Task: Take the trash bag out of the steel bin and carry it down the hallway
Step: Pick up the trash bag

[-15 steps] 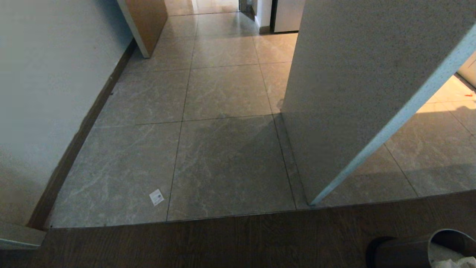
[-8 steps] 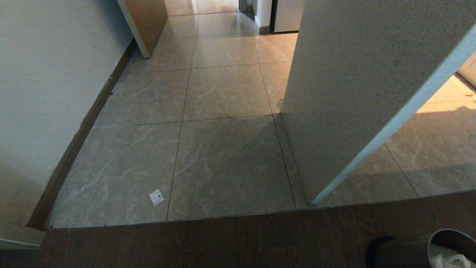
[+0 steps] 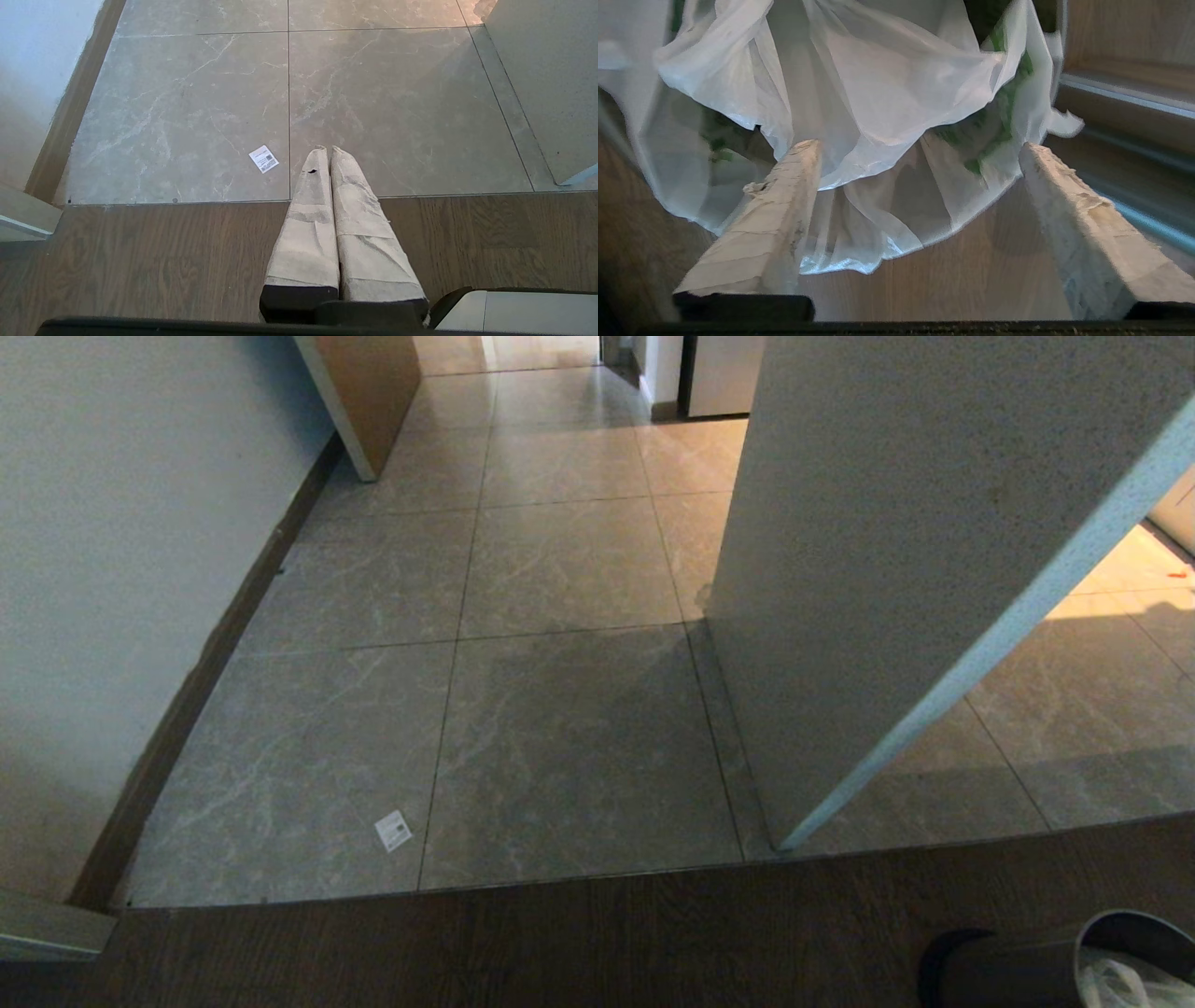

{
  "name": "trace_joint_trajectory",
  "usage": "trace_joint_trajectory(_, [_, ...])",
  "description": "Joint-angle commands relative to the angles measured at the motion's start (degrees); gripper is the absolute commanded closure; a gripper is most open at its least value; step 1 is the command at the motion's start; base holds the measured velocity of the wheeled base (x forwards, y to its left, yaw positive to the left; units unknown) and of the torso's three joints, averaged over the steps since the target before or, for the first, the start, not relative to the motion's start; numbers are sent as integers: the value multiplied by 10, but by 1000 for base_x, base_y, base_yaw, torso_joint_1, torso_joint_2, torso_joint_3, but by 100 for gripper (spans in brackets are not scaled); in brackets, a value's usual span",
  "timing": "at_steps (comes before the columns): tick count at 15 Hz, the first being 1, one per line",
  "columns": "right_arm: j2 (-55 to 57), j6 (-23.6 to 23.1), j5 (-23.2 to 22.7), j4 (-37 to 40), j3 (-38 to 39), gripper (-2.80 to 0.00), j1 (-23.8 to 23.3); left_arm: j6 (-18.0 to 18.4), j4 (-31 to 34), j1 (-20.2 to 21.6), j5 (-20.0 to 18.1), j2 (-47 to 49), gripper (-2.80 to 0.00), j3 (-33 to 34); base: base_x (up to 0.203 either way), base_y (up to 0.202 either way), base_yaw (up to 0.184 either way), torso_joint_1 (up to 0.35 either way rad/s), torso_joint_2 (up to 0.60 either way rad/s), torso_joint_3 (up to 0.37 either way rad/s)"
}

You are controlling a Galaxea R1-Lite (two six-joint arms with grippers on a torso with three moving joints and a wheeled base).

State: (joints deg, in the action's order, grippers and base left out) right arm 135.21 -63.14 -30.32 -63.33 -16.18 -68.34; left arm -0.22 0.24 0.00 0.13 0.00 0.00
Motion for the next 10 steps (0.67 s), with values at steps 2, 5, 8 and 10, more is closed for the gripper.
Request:
trace_joint_trajectory(2, [-2,-37,-8,3,-2,-280,12,0,0,0,0,0,0,0,0,0,0,0,0,0])
trace_joint_trajectory(5, [3,-88,-32,13,-10,-280,33,0,0,0,0,0,0,0,0,0,0,0,0,0])
trace_joint_trajectory(8, [15,-53,-38,29,-5,-280,44,0,0,0,0,0,0,0,0,0,0,0,0,0])
trace_joint_trajectory(10, [19,42,-48,42,-2,-280,45,0,0,0,0,0,0,0,0,0,0,0,0,0])
